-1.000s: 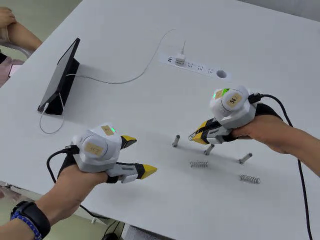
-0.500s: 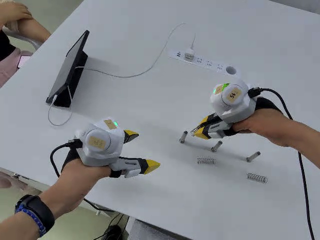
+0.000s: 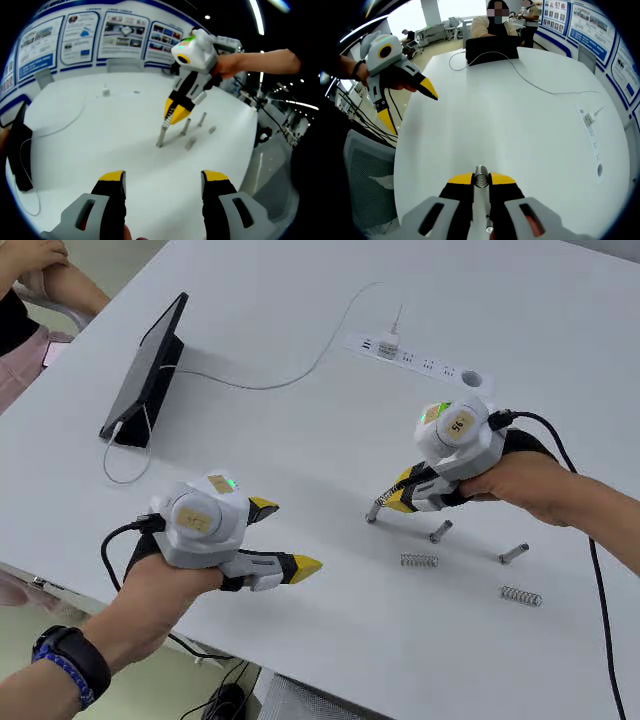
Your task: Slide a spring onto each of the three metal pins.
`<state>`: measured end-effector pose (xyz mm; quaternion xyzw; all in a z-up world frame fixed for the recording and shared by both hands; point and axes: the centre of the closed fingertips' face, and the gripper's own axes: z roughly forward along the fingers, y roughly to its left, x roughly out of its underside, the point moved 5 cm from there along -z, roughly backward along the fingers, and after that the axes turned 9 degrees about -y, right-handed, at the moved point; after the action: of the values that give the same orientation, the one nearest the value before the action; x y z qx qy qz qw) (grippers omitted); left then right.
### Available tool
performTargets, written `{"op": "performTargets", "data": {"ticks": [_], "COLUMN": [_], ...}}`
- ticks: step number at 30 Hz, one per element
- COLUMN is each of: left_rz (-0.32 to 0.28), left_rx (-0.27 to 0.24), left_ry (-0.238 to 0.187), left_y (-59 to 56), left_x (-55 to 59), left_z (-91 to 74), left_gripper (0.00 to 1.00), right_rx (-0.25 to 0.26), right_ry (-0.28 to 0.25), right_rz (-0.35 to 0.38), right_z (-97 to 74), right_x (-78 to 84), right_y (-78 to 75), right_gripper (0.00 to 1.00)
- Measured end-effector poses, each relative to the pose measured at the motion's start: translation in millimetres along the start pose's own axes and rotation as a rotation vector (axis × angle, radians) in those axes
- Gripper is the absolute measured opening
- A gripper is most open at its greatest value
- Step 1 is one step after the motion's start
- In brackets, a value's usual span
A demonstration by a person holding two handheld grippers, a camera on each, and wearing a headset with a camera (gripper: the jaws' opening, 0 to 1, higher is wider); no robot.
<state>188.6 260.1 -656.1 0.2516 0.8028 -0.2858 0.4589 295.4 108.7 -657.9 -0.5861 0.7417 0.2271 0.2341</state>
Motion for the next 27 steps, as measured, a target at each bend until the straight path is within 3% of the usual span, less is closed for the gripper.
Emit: {"op": "performTargets", "data": {"ticks": [27], "left_rz": [-0.011], "left_rx": [-0.017], "left_ry": [-0.006], "left_y": [3.5], "left_x": [0.3], "left_z": [-4.8], "left_gripper": [0.61], "right_rx": [-0.013], "right_ry": [0.031], "right_rz": [-0.032], "right_z": [22.4], "right_x": [1.9], "right_y": [-0.5], "right_gripper": [0.13]}}
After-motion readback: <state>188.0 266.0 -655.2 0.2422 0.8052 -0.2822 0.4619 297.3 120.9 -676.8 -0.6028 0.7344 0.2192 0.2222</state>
